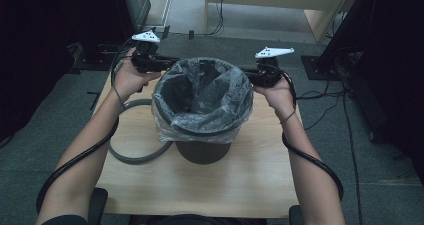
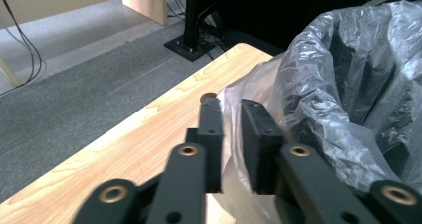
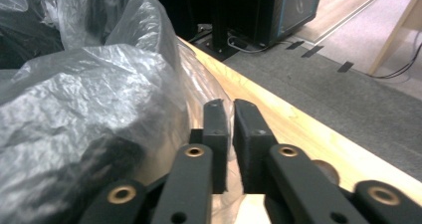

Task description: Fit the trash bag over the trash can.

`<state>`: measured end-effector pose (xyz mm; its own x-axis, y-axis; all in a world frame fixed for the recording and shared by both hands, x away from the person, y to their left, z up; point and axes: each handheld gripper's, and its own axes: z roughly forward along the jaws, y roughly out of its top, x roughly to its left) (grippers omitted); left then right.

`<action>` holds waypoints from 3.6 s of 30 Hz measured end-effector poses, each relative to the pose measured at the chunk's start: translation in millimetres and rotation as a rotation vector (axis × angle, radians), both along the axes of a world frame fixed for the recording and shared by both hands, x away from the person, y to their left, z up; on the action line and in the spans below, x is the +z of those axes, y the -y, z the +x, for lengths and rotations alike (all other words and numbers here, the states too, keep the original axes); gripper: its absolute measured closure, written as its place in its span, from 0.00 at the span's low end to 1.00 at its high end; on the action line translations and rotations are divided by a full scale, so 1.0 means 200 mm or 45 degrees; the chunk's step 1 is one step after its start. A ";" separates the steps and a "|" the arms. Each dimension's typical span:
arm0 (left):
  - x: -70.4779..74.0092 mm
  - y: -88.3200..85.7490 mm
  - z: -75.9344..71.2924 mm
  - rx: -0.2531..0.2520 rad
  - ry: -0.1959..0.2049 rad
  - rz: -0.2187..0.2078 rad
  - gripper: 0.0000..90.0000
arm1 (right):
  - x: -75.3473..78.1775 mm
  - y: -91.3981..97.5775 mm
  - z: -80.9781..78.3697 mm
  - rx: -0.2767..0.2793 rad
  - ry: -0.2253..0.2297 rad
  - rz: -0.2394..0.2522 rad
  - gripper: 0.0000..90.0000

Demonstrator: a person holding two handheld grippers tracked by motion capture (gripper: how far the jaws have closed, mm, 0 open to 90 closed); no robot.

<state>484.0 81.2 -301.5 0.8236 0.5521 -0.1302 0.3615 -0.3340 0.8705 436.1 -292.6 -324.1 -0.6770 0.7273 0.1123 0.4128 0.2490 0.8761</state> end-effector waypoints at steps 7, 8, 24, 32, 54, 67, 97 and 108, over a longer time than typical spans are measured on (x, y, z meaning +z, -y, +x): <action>0.05 -0.06 0.00 0.025 -0.008 -0.026 0.71 | 0.13 0.07 -0.03 -0.057 0.064 0.048 0.63; 0.06 -0.07 0.00 0.029 -0.009 -0.033 0.70 | 0.14 0.07 -0.04 -0.052 0.079 0.055 0.62; 0.10 -0.25 -0.11 0.014 -0.045 -0.052 0.60 | 0.31 -0.14 -0.16 0.240 0.154 -0.023 0.63; 0.06 -0.30 -0.14 0.010 -0.071 -0.055 0.59 | 0.33 -0.31 -0.17 0.404 0.120 -0.068 0.94; -0.06 -0.33 -0.26 0.007 -0.064 -0.024 0.53 | 0.18 -0.43 -0.18 0.563 -0.183 -0.640 0.48; -0.18 -0.36 -0.33 0.040 -0.054 0.017 0.49 | 0.19 -0.41 -0.23 0.686 -0.085 -0.654 0.36; -0.39 -0.38 -0.39 0.095 -0.040 0.043 0.42 | 0.33 -0.68 -0.08 0.566 -0.159 -0.110 0.67; -0.44 -0.44 -0.38 0.143 -0.064 0.089 0.39 | 0.08 -0.73 0.04 0.457 -0.305 -0.263 0.35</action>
